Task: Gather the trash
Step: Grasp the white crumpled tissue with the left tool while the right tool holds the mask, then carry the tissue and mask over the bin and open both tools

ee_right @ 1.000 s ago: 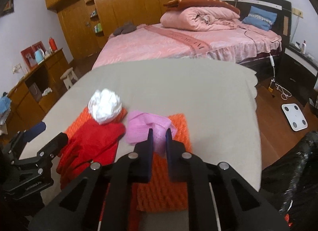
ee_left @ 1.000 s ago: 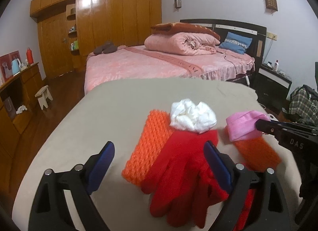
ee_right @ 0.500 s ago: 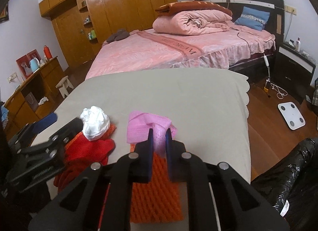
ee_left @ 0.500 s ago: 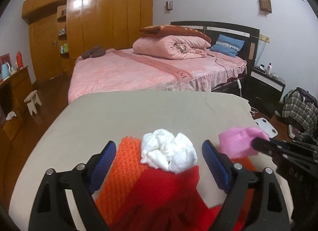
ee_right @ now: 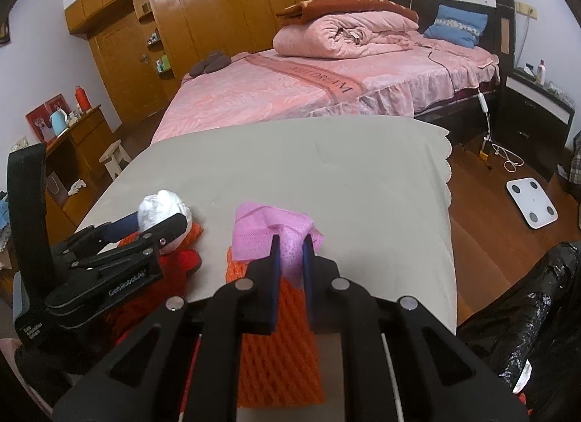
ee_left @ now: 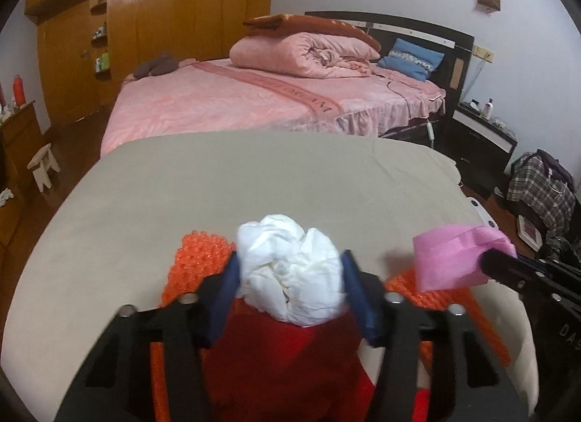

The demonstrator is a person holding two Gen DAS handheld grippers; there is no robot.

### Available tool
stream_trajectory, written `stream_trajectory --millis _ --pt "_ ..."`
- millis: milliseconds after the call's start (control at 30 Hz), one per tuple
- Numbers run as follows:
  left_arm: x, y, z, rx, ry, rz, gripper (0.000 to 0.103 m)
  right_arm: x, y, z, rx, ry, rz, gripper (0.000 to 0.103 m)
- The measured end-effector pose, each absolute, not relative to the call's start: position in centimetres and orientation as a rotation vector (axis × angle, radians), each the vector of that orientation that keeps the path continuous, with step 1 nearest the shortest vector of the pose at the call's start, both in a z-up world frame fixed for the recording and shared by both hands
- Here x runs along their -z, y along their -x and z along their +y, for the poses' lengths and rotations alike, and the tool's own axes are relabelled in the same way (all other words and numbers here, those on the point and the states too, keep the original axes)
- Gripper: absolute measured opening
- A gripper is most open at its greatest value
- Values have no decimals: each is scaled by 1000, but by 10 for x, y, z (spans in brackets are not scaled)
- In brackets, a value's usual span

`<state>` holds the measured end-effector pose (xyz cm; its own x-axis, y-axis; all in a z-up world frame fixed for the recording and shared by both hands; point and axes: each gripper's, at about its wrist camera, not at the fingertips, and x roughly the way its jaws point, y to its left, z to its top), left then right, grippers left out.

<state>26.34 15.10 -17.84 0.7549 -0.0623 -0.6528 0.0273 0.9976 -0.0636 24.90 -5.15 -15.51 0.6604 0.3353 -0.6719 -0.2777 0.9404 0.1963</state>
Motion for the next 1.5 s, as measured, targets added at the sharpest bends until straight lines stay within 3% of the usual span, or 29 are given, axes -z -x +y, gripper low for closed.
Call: stream_trajectory --millis 233,400,633,1167,1500 --pt "160 -252 155 64 61 655 28 149 -244 -52 -355 -81 761 10" --pt "143 -238 155 72 61 604 23 141 -241 -56 -356 -93 748 10" --pt "119 -206 154 53 45 541 23 129 -228 -59 -376 -92 723 10" --pt "130 -155 139 51 22 582 22 128 -189 -64 -386 -69 751 10" --pt "106 -137 121 82 8 524 22 100 -173 -81 -385 -75 694 10"
